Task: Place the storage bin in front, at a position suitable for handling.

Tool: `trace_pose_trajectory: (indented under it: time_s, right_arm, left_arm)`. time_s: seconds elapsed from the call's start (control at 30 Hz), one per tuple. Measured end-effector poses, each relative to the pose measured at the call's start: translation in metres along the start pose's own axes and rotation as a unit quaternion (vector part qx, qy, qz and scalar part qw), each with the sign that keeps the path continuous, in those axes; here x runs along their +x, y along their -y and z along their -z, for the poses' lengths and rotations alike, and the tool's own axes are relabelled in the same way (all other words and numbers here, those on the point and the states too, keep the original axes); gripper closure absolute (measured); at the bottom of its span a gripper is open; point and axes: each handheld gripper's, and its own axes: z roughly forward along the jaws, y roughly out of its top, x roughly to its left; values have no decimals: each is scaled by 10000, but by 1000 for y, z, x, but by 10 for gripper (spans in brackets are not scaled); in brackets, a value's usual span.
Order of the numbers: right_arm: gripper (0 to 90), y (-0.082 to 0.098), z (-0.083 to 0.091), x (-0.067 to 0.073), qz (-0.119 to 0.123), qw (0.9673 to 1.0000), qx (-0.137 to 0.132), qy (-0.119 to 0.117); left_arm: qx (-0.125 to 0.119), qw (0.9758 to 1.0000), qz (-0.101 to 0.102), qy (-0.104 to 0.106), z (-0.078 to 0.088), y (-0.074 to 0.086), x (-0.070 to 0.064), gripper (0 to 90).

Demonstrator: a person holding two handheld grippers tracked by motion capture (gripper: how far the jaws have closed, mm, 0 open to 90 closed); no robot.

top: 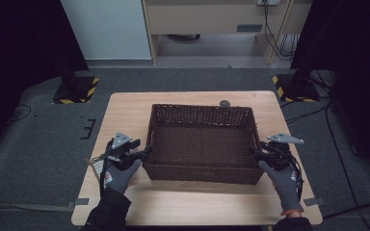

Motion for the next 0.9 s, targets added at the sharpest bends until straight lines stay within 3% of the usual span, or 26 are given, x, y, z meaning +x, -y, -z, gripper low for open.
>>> trace_pose_trajectory:
  time_s: [0.13,0.27,0.4,0.73,0.9]
  right_arm:
    - [508,1,-2,0,-15,10000,27,23]
    - [514,1,-3,1,-33,10000,36,46]
    - [547,1,-2,0,-73,9999,46,70]
    - [590,8,8,2,-17,9998,151,124]
    - [565,8,11,1,-48,9998,187,109]
  left_arm:
    - [198,9997,-99,-64,-5,2,-2,506]
    - [271,9995,78,116,-6,8,-2,581]
    - [304,9995,-14,34,-4,9,-7,583]
    - [320,9993,-157,96,11,19,-20,554]
    - [306,9993,-172,119,12,21,-21,533]
